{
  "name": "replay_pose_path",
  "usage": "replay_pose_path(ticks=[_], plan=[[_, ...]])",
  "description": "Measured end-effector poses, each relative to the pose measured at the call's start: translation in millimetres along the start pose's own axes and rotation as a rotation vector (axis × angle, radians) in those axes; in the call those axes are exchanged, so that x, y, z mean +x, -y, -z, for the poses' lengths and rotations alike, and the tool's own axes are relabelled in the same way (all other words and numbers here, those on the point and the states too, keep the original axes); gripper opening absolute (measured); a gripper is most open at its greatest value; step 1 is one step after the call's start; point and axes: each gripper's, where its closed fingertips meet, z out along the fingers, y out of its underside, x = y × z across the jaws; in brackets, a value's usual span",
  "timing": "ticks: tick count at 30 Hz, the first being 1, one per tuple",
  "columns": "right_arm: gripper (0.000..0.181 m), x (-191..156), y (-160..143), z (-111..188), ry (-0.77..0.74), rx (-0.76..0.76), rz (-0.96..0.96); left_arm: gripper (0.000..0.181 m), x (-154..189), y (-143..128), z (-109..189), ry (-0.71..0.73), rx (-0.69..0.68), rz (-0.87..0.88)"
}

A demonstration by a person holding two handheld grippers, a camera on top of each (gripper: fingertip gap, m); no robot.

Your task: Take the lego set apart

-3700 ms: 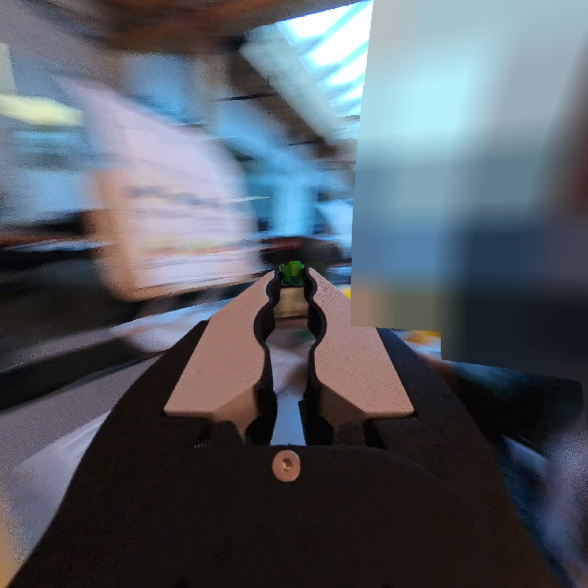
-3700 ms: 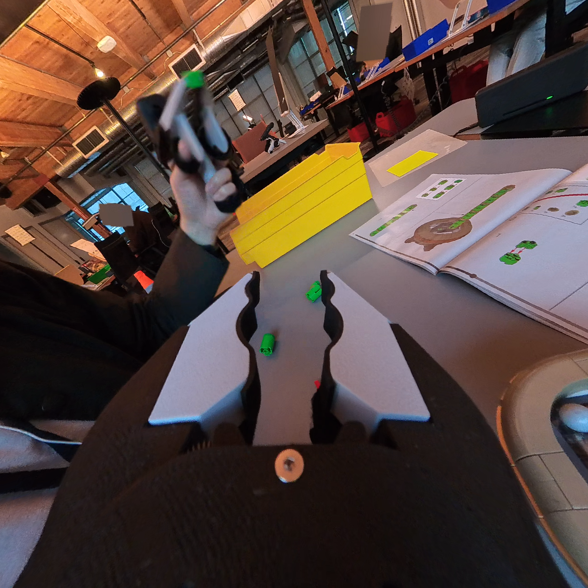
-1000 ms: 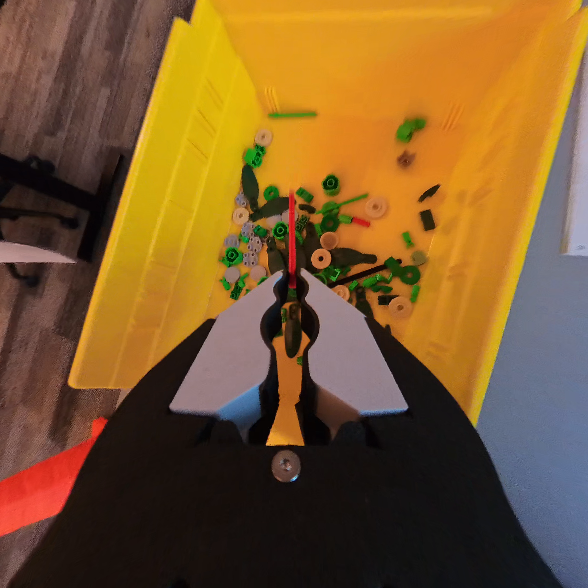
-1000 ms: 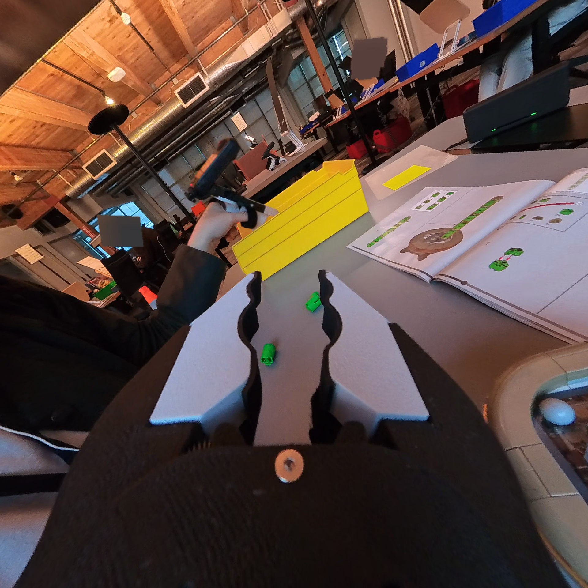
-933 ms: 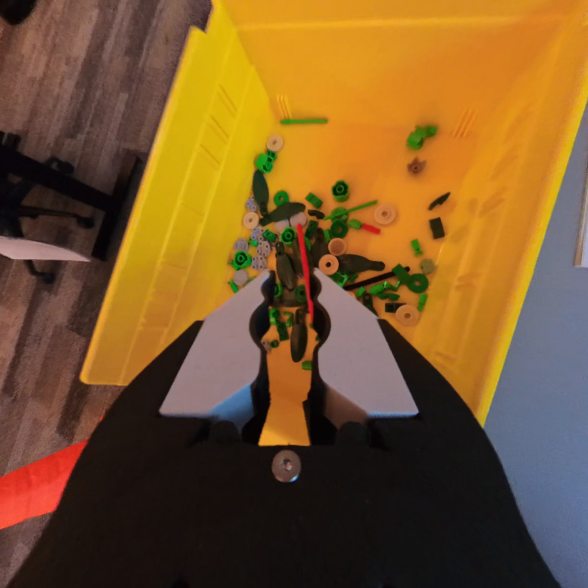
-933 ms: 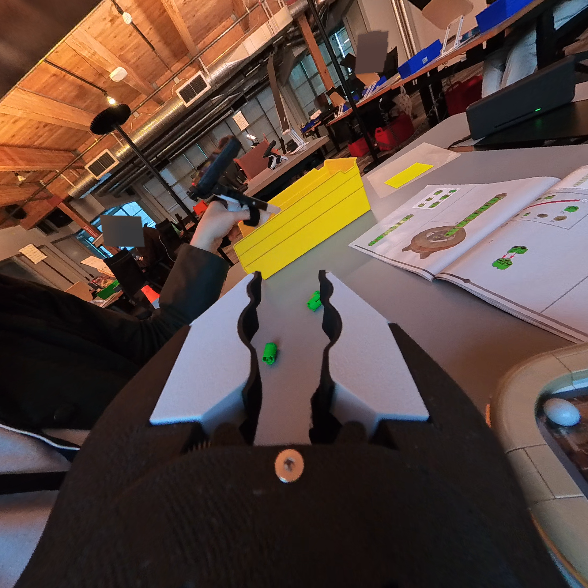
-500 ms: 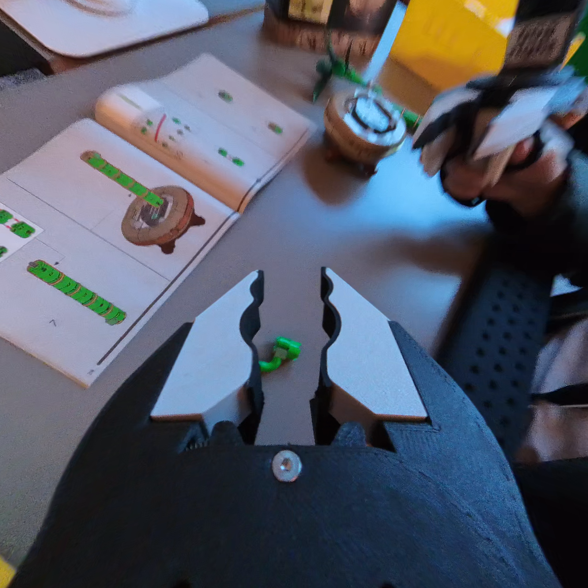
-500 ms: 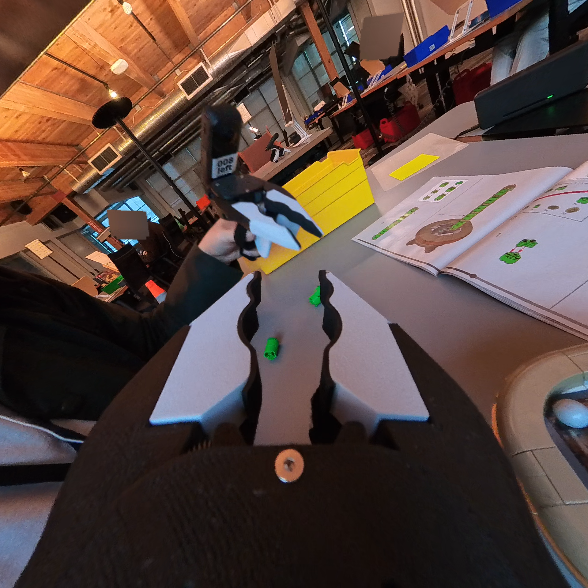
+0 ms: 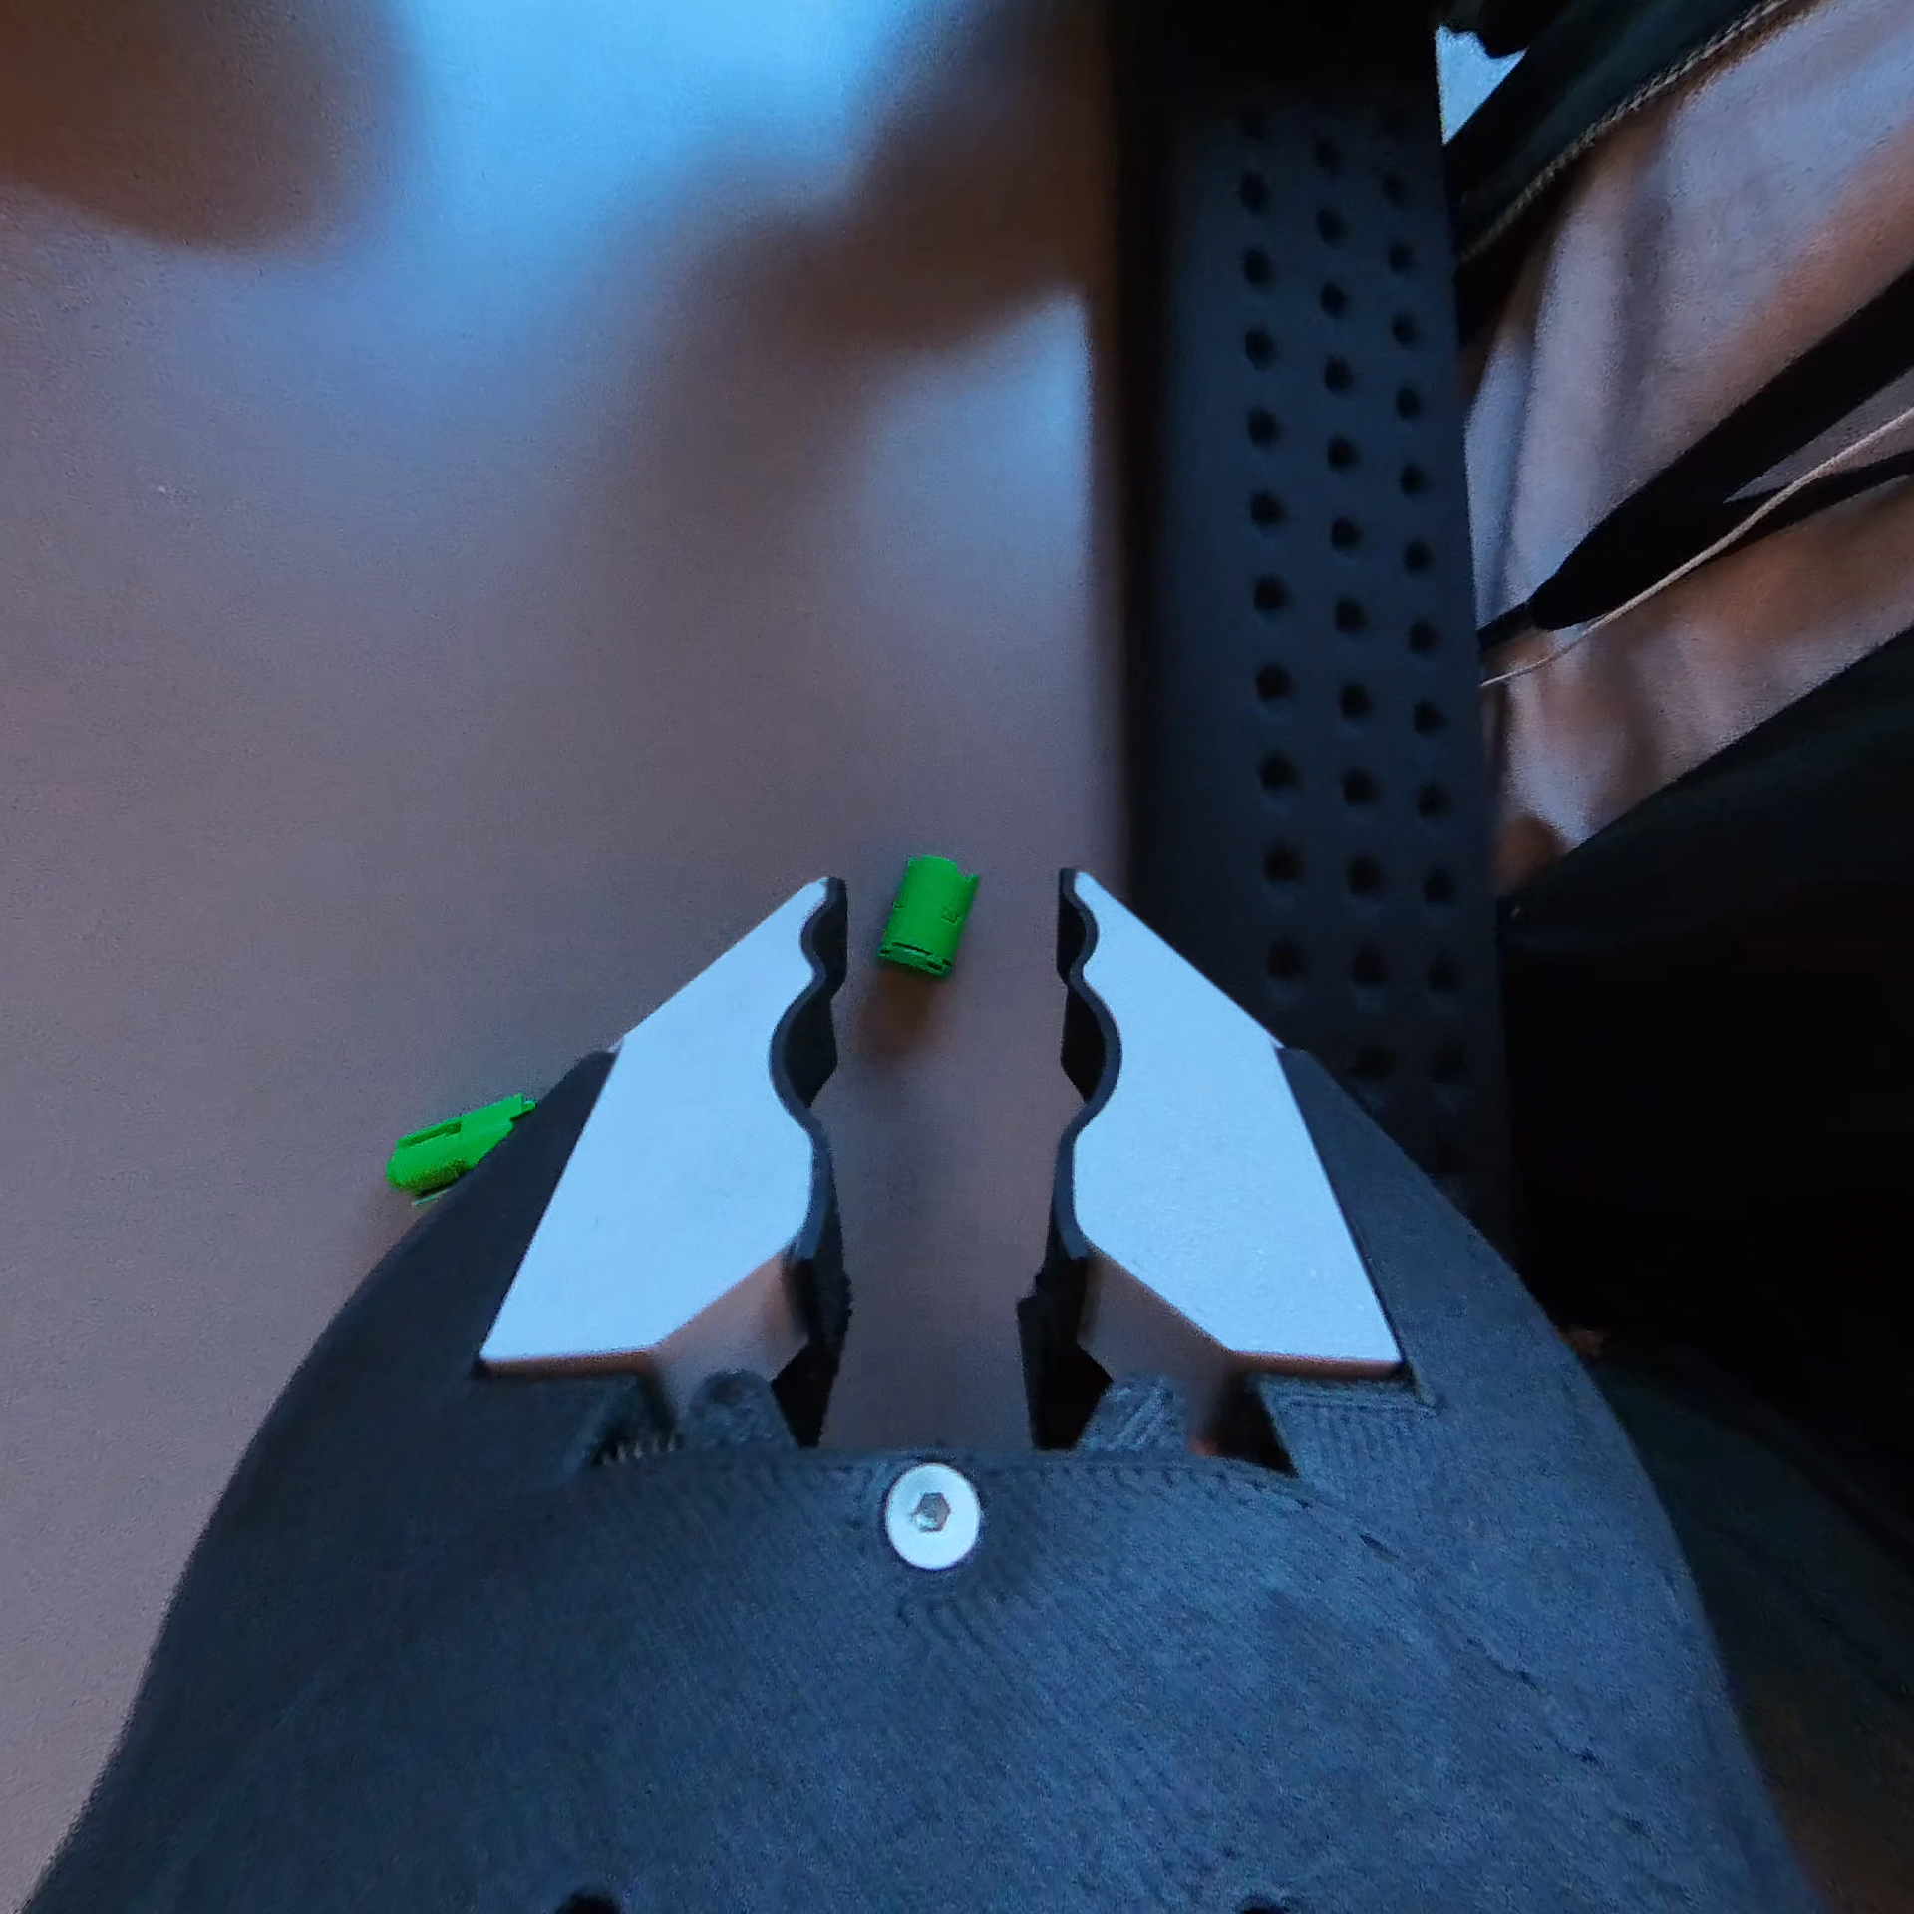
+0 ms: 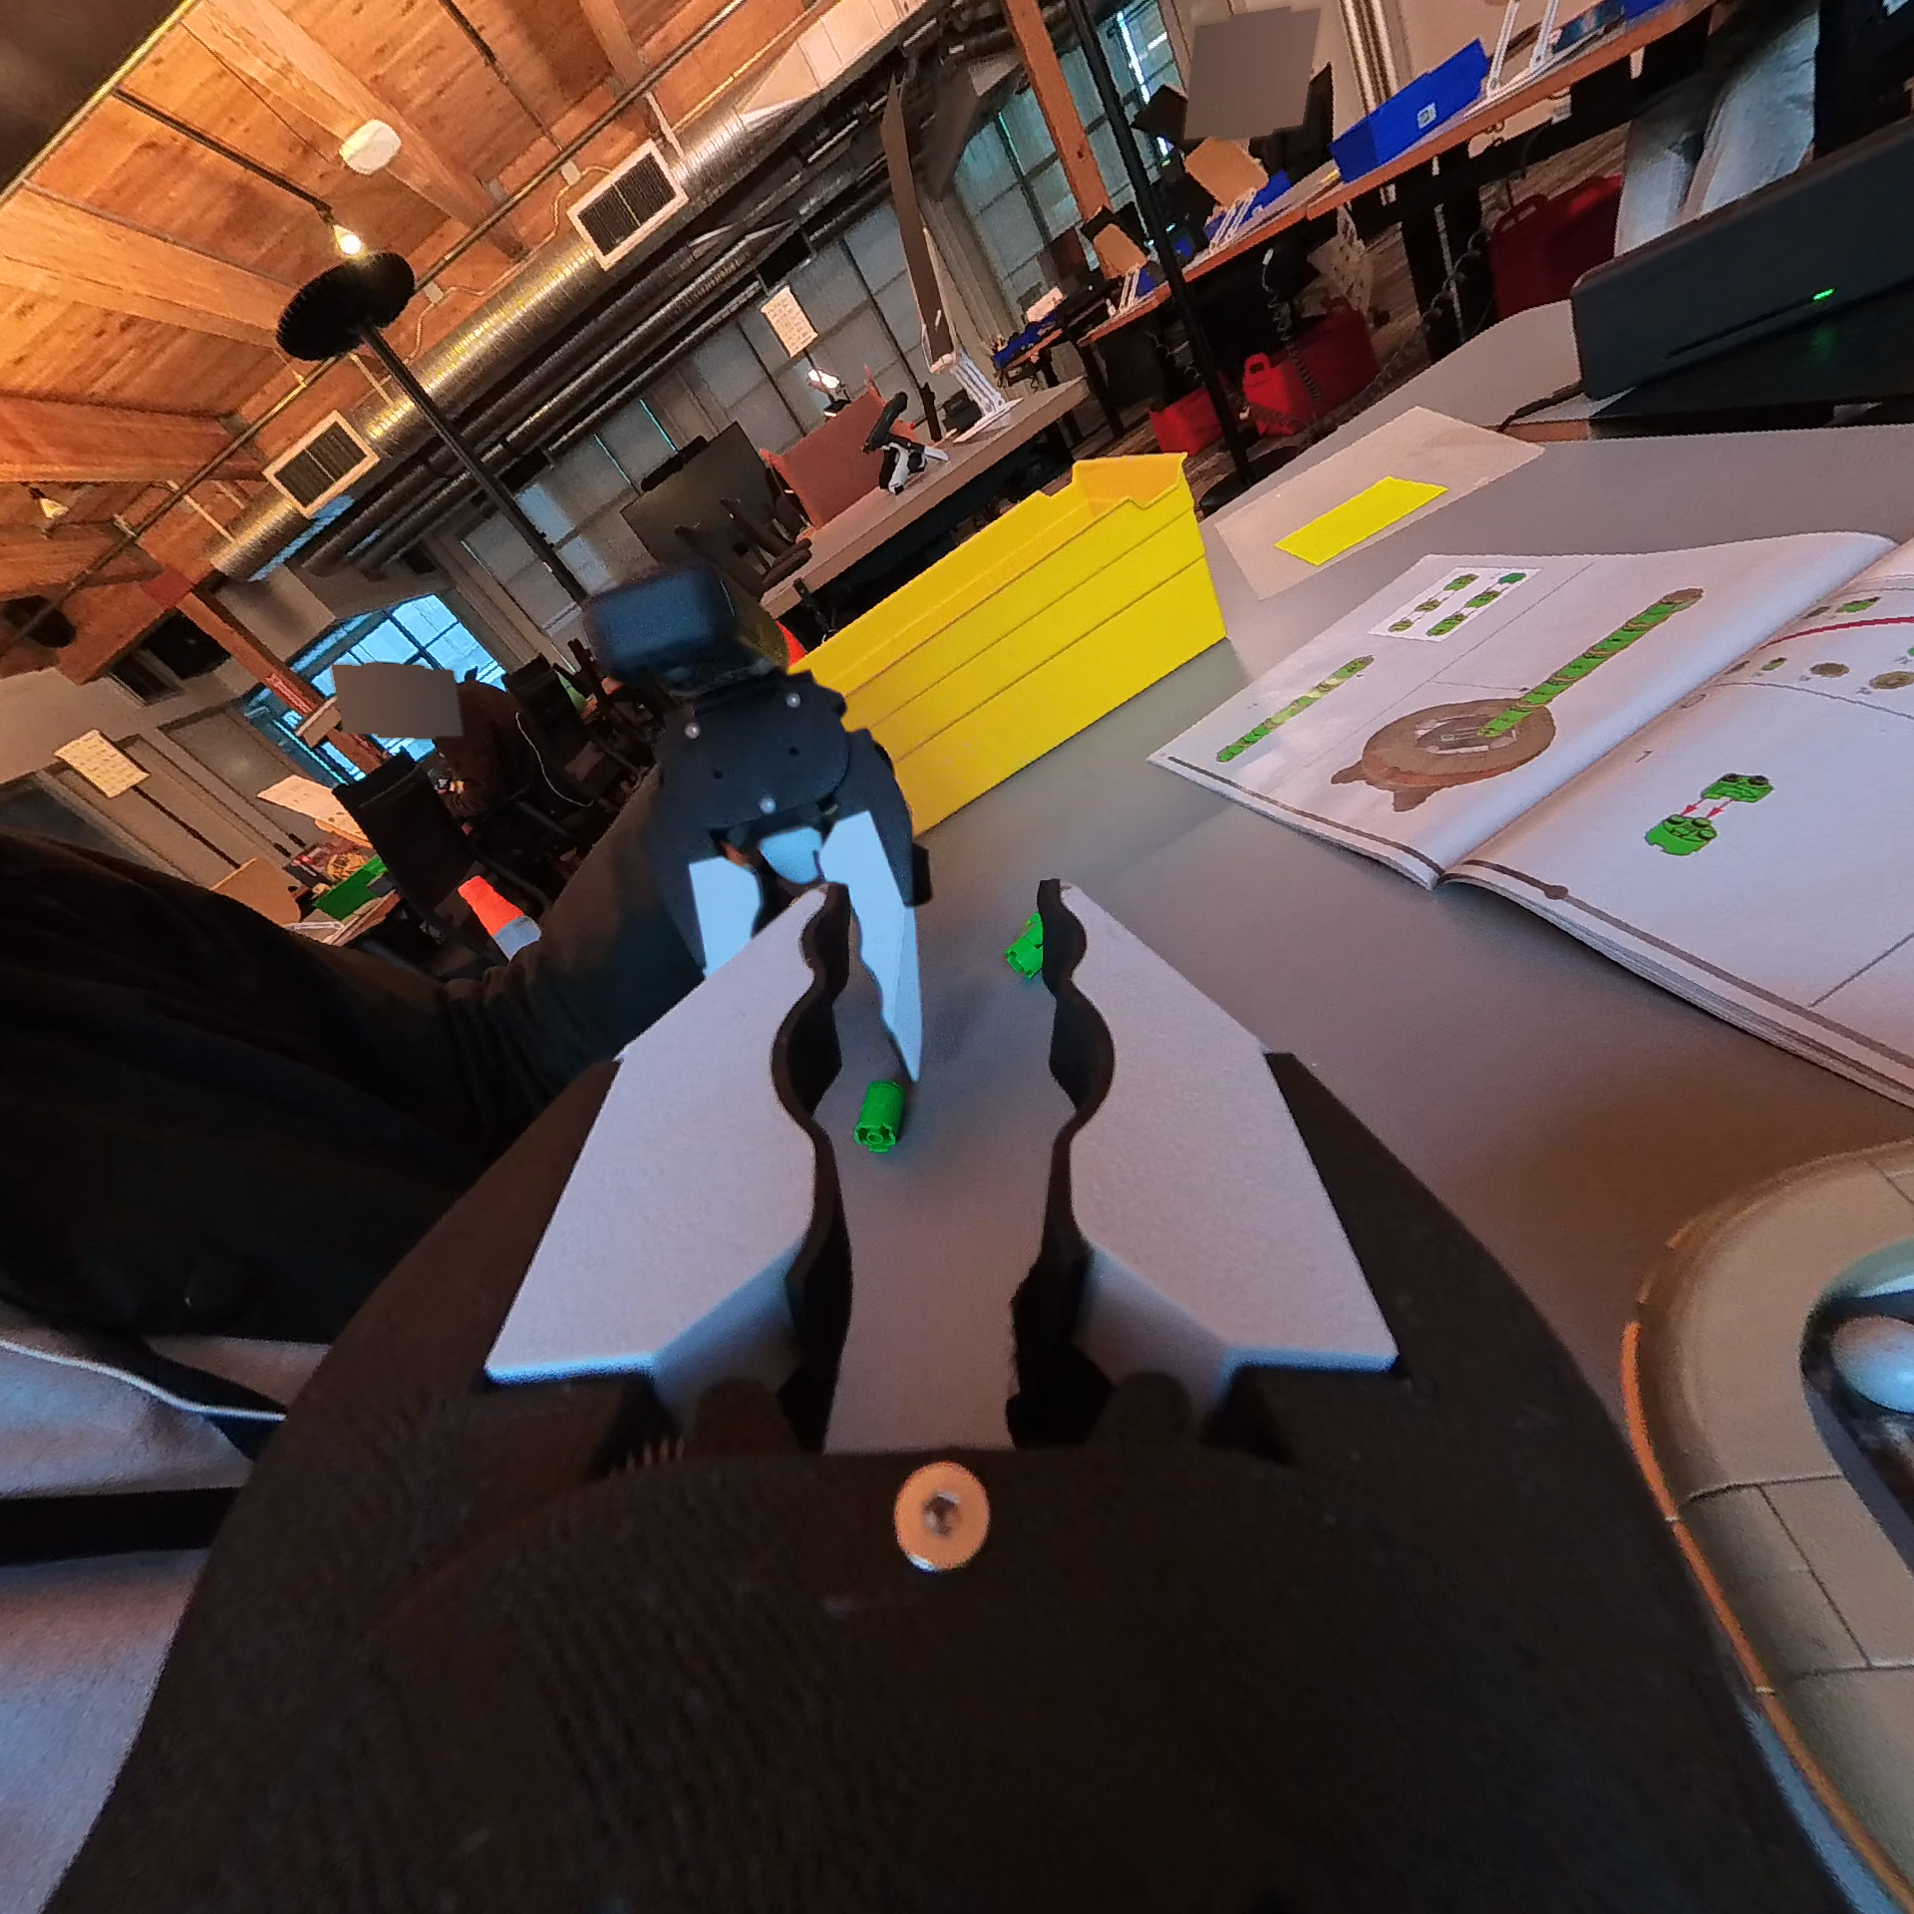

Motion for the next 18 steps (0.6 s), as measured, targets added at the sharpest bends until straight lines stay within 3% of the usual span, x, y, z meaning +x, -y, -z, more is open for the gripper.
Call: replay_pose_path(ticks=[2,4,6,8,12,18], plan=[[0.036,0.3,-0.1,0.1,0.0,-0.001,-0.003,0.036,-4.1,-8.4,-7.0,0.014,-0.055,0.009],[0.036,0.3,-1.1,-0.4,0.002,-0.005,-0.006,0.016,-4.2,-13.1,-11.0,0.004,-0.081,0.012],[0.036,-0.3,-2.9,-1.4,0.006,-0.016,-0.008,0.015,1.5,-14.6,-10.2,-0.029,-0.101,0.015],[0.036,-3.2,-4.6,-3.2,0.023,-0.023,-0.008,0.015,-2.4,0.8,-5.2,0.017,-0.03,-0.021],[0.039,-15.2,-26.7,-14.1,0.123,-0.129,-0.122,0.015,-17.6,58.7,12.8,0.183,0.225,-0.104],[0.039,-21.0,-57.7,-30.4,0.151,-0.263,-0.219,0.015,-27.9,74.1,-1.6,0.395,0.175,-0.262]])
